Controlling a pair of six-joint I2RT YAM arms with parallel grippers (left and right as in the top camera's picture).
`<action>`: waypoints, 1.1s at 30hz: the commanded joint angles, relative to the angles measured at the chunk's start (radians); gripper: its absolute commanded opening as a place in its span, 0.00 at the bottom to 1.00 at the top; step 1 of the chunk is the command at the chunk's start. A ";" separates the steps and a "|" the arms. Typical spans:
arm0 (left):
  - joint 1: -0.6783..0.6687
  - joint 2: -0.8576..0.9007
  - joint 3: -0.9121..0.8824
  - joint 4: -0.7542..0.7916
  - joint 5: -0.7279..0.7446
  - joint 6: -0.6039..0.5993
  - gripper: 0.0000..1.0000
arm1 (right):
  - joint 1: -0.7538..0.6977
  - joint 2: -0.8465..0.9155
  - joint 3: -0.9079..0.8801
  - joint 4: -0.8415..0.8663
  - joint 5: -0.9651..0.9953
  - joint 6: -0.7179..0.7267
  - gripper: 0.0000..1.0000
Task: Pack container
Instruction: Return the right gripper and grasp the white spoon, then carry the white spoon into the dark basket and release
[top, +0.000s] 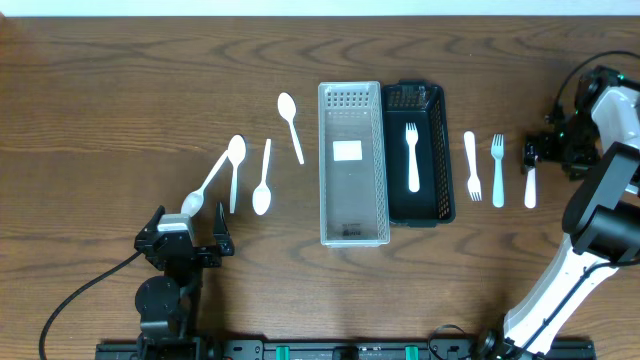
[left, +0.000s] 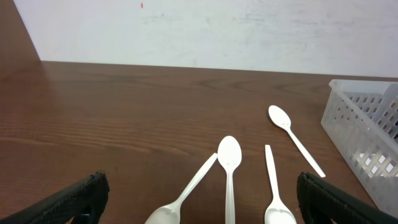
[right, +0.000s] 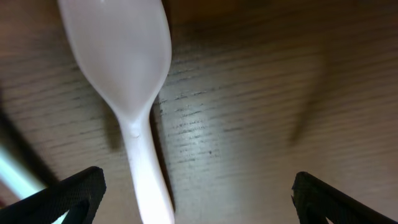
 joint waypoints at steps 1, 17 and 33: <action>0.004 -0.005 -0.029 -0.010 -0.006 0.013 0.98 | 0.009 -0.003 -0.042 0.025 -0.011 0.012 0.99; 0.004 -0.005 -0.029 -0.010 -0.006 0.013 0.98 | 0.009 -0.003 -0.113 0.135 -0.028 0.006 0.50; 0.004 -0.005 -0.029 -0.010 -0.006 0.013 0.98 | 0.021 -0.003 0.023 0.011 -0.048 0.040 0.01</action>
